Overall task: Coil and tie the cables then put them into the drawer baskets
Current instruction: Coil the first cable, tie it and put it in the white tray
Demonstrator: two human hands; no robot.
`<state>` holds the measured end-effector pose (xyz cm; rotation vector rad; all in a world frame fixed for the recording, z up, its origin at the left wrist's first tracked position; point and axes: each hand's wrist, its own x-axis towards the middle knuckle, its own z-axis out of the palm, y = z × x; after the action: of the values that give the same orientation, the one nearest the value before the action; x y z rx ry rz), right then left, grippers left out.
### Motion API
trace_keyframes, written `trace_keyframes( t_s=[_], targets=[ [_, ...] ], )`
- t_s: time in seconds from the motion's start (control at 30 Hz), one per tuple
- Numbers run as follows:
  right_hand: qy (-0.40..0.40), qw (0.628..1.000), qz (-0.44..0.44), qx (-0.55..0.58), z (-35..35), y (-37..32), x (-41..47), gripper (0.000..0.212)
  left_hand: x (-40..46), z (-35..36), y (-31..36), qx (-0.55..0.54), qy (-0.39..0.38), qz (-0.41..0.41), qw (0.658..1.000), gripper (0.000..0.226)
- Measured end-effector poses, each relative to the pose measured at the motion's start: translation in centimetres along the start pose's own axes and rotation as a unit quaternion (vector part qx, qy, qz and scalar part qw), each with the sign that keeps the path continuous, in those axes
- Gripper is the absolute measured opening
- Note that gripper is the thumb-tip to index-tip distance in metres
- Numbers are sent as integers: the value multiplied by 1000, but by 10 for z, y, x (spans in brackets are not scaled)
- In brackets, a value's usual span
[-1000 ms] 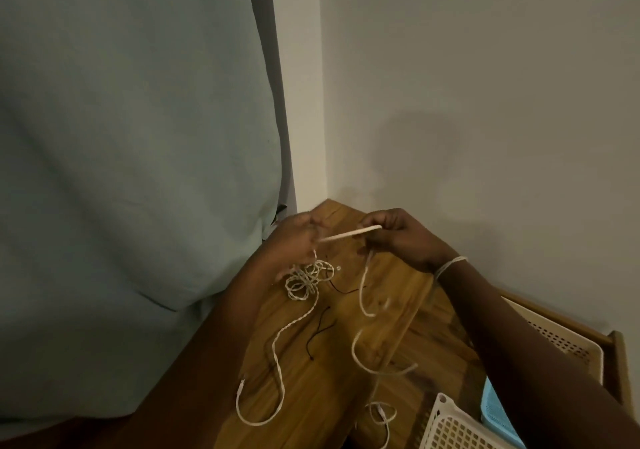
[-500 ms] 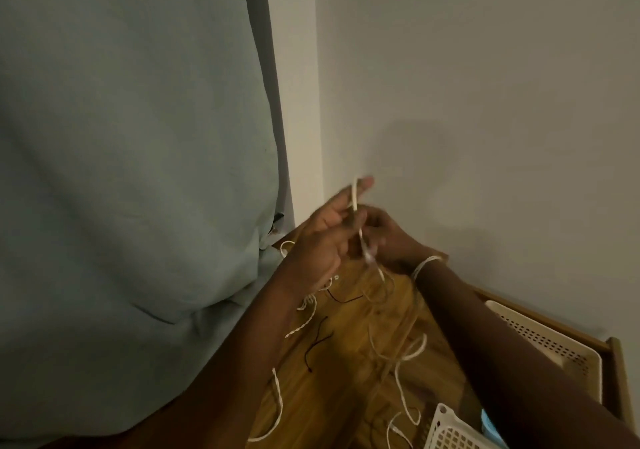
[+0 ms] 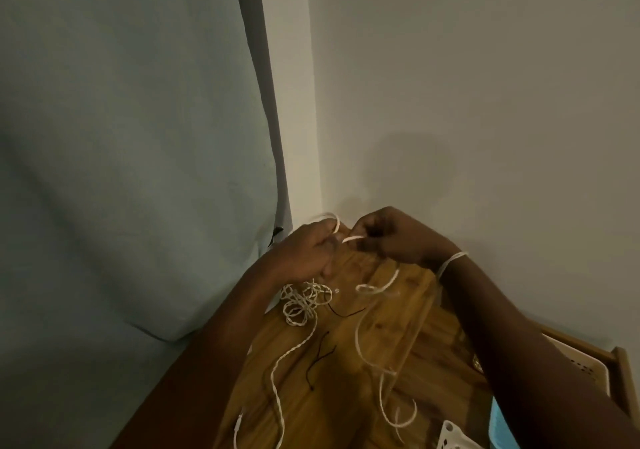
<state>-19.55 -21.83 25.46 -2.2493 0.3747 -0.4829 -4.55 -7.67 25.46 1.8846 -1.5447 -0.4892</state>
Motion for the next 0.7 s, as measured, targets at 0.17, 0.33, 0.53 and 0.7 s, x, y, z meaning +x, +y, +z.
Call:
trace_keyframes(
  t_s=[0.17,0.33,0.53,0.7],
  targets=[
    [85,994,-68,-6,-5,-11,0,16,-6,-12,6,-187,-80,-57,977,39],
    [143,985,-93,-29,-21,-12,-1,22,-17,-19,15,-199,-156,-25,967,34],
    [39,988,-42,-143,-41,-18,-1,11,-8,8,-19,128,-58,-38,989,45],
    [79,988,-55,-121,-46,-9,2,12,-32,36,-7,35,-92,5,995,44]
  ],
)
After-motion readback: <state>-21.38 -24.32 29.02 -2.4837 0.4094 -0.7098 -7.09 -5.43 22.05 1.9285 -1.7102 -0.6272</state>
